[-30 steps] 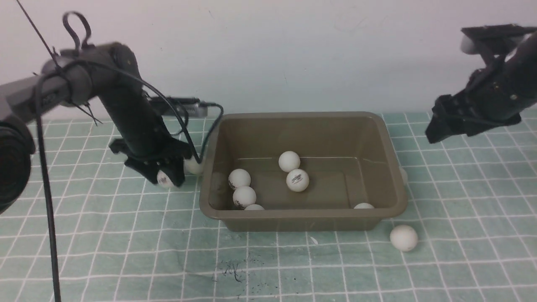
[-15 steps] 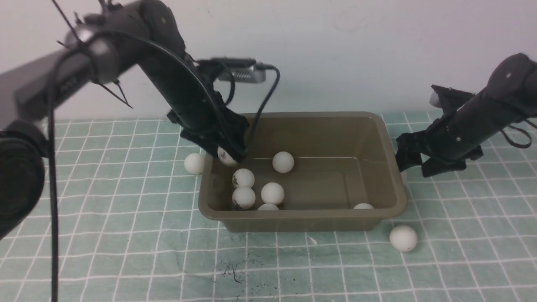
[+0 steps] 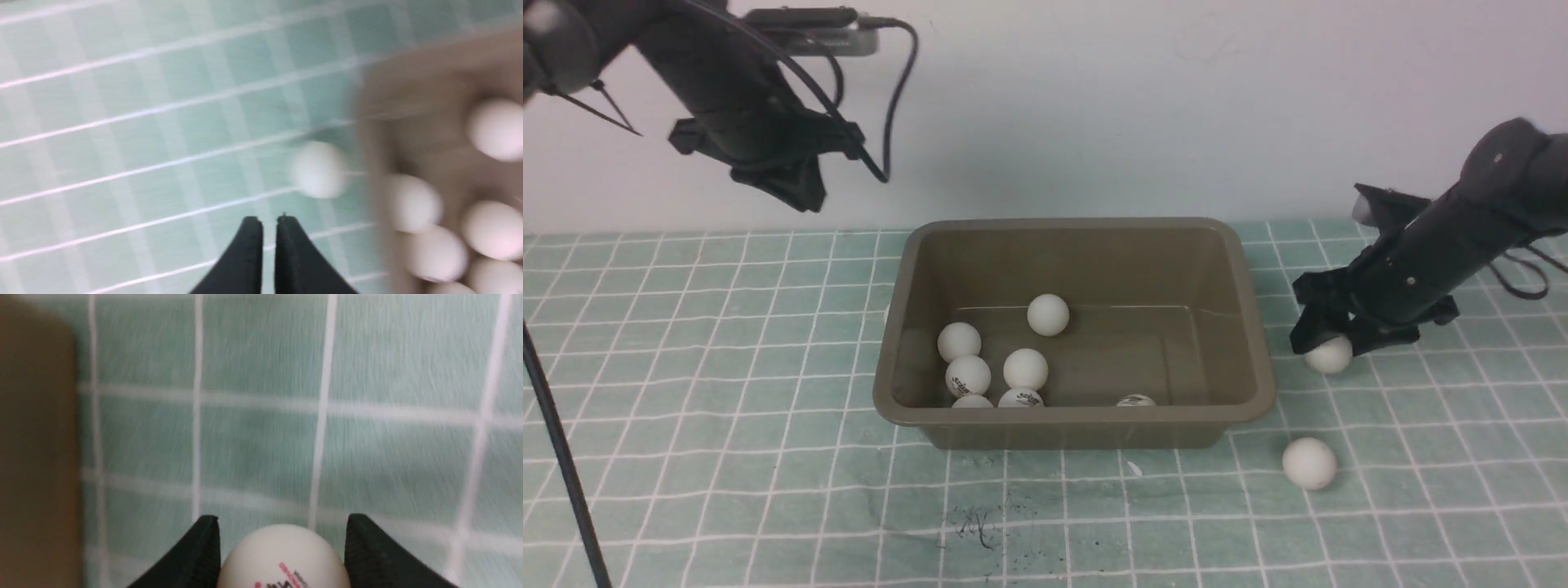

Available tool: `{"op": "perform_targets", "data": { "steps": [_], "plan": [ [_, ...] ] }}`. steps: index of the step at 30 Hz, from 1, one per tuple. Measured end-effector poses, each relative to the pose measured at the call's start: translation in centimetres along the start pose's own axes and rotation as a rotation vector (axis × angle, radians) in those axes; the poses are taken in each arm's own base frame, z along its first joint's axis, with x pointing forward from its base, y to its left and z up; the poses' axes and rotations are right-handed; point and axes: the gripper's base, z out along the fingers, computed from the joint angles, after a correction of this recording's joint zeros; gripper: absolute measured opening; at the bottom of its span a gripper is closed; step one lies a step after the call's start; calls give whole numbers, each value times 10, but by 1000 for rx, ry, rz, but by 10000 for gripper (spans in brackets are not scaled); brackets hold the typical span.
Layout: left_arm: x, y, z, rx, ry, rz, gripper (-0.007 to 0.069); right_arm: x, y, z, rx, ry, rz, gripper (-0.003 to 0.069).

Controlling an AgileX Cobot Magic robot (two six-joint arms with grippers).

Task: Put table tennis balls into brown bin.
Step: 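Reach for and grasp a ping pong ball on the table, then release the ping pong ball into the bin and lift the gripper away, then reach for and grasp a ping pong ball on the table beside the basket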

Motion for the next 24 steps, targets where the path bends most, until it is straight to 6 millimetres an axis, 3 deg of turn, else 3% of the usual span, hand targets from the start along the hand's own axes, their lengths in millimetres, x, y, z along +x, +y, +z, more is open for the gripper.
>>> {"op": "perform_targets", "data": {
  "steps": [3, 5, 6, 8, 9, 11, 12, 14, 15, 16, 18, 20, 22, 24],
  "plan": [
    [4, 11, 31, 41, 62, 29, 22, -7, 23, -57, -43, -88, -25, 358],
    [6, 7, 51, 88, 91, 48, 52, -7, 42, -75, -79, -139, -67, 358],
    [8, 3, 70, 130, 120, 57, 92, -6, 56, -80, -99, -155, -110, 358],
    [10, -4, 86, 179, 137, 67, 174, -2, 82, -76, -130, -157, -207, 358],
    [10, -5, 88, 184, 139, 65, 174, -2, 82, -75, -130, -157, -206, 358],
    [12, -13, 111, 213, 152, 64, 347, 4, 111, -58, -163, -124, -292, 367],
    [12, -13, 115, 211, 147, 63, 401, 5, 115, -56, -167, -120, -303, 386],
    [12, -12, 124, 205, 138, 58, 525, 6, 124, -55, -173, -117, -331, 472],
    [12, -11, 130, 201, 135, 48, 580, 5, 125, -58, -166, -114, -348, 553],
    [12, -11, 134, 199, 134, 40, 604, 4, 125, -60, -156, -109, -355, 594],
    [13, -10, 137, 192, 139, 21, 613, 2, 122, -67, -127, -93, -359, 636],
    [14, -8, 140, 180, 149, -5, 512, 6, 110, -80, -33, -44, -339, 637],
    [15, -7, 140, 166, 159, -15, 326, 11, 96, -94, 82, -36, -318, 554],
    [15, -6, 138, 153, 165, -8, 343, 18, 82, -106, 161, -40, -291, 447]
  ]
}}
